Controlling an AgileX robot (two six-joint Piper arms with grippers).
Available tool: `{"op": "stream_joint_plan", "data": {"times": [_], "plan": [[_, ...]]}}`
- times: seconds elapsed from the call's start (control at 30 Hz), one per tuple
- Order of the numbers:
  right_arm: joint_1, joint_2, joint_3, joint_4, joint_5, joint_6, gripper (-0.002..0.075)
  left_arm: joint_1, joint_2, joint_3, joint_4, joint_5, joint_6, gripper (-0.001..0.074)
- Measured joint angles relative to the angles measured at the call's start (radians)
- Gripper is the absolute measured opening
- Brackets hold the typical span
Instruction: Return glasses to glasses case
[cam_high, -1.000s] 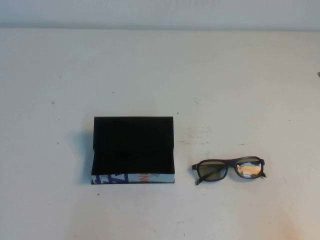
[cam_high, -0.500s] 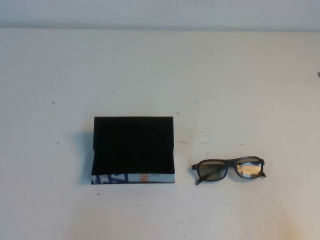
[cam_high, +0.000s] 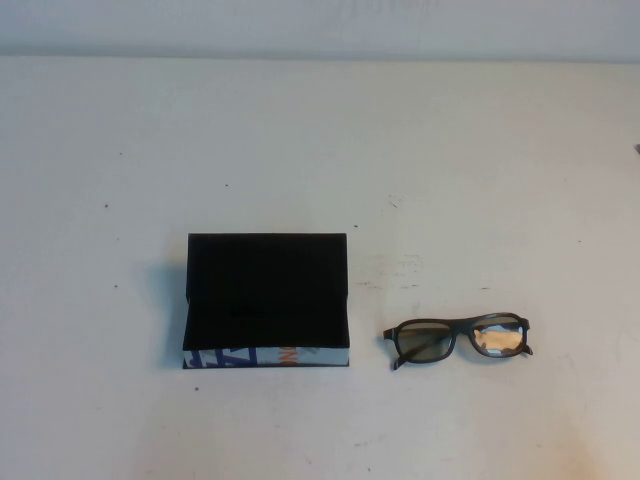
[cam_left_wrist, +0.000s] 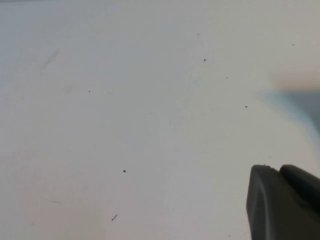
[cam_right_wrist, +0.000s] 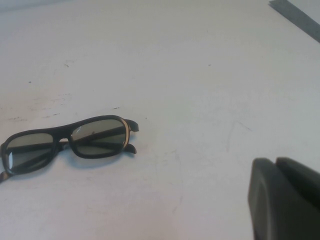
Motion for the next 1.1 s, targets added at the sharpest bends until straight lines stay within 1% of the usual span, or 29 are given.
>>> {"op": "stream_joint_plan", "data": {"times": [0.1,0.17,0.27,0.43,0.53,0.63,0.7,0.77,0.83,0.93,1.0,1.1], "plan": [[0.0,0.0,0.0,0.011,-0.002,0.0,-0.0013,0.0,0.0,0.0,0.0,0.0,0.0,-0.0001],[0.0,-0.002,0.0,0.05,-0.016,0.0,-0.0013,0.0,0.0,0.0,0.0,0.0,0.0,-0.0001],[0.0,-0.002,0.0,0.183,-0.076,0.0,-0.0013,0.0,0.0,0.0,0.0,0.0,0.0,-0.0001],[0.0,-0.002,0.0,0.508,-0.234,0.0,-0.0013,0.0,0.0,0.0,0.0,0.0,0.0,-0.0001],[0.0,-0.002,0.0,0.6,-0.304,-0.009,-0.0013,0.0,0.0,0.0,0.0,0.0,0.0,-0.0001],[0.0,-0.002,0.0,0.718,-0.309,-0.012,-0.0013,0.0,0.0,0.0,0.0,0.0,0.0,-0.0001],[0.0,-0.002,-0.007,0.773,-0.259,-0.016,-0.0013,0.0,0.0,0.0,0.0,0.0,0.0,-0.0001],[0.0,0.006,-0.043,0.782,-0.178,-0.019,-0.0013,0.0,0.0,0.0,0.0,0.0,0.0,-0.0001],[0.0,0.056,-0.12,0.761,-0.065,-0.021,-0.0013,0.0,0.0,0.0,0.0,0.0,0.0,-0.0001],[0.0,0.205,-0.258,0.681,0.15,-0.063,-0.0013,0.0,0.0,0.0,0.0,0.0,0.0,-0.0001],[0.0,0.324,-0.363,0.646,0.307,-0.133,-0.0013,0.0,0.0,0.0,0.0,0.0,-0.002,-0.0001],[0.0,0.483,-0.494,0.607,0.473,-0.253,-0.0013,0.0,0.0,0.0,0.0,0.0,-0.002,-0.0001]]}}
